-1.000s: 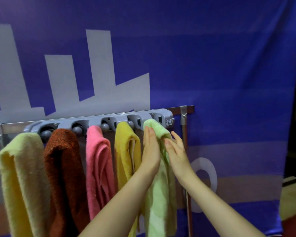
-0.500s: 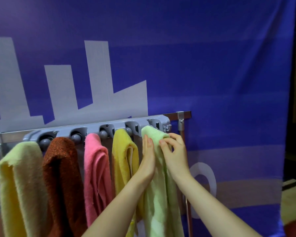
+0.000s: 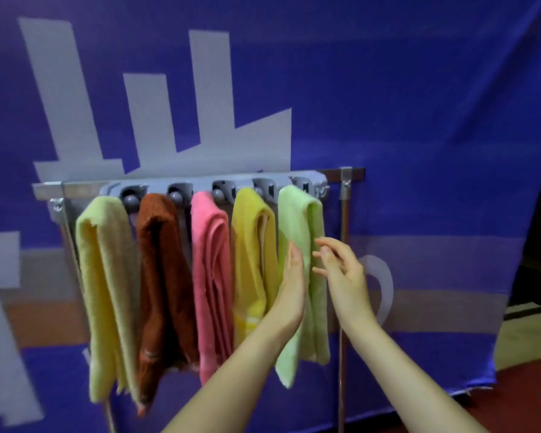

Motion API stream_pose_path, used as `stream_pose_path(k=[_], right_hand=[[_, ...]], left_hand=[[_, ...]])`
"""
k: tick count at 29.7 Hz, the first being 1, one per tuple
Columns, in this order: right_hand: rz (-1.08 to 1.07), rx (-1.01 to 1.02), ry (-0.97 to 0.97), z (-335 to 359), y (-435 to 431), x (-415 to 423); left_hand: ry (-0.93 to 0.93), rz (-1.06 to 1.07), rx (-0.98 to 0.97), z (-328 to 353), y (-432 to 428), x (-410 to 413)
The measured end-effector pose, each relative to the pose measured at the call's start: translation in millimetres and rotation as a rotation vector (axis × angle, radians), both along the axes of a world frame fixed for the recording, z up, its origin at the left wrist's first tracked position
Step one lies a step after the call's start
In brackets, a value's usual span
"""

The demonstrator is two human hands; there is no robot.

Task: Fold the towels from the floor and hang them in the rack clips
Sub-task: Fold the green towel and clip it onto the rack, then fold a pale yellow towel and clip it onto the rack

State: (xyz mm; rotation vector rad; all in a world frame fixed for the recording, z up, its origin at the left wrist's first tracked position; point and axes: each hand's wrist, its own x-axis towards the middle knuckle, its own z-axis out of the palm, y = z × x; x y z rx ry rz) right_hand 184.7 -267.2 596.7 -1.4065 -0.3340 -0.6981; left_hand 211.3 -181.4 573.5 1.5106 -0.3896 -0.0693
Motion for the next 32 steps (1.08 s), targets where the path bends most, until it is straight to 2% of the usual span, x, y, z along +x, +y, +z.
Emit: stream_pose_path(k=[6,9,15,20,28,32], right_hand=[[0.069,-0.117,0.172,-59,22,-64],[0.105,-0.208,0.274,-96,42,-102],[0.22,-0.301,0.497,-158,72,-131],[0.432,-0.491,0.956,-273,107,-164],[0.48,-0.58,1.377,-393,103,-137],[0.452,-0.605,1.453,-444,104,-124]], left_hand=[[0.029,0.179,-0.067,-47,26,-72],[0.072,0.217,0.018,-79,50,-125],[0.201,0.25,0.114,-131,112,-167],[0.446,0.426,0.218,-243,197,-210],[0.845,0.451,0.285,-396,243,-229],[0.995,0.452,0.308,-454,249,-225]])
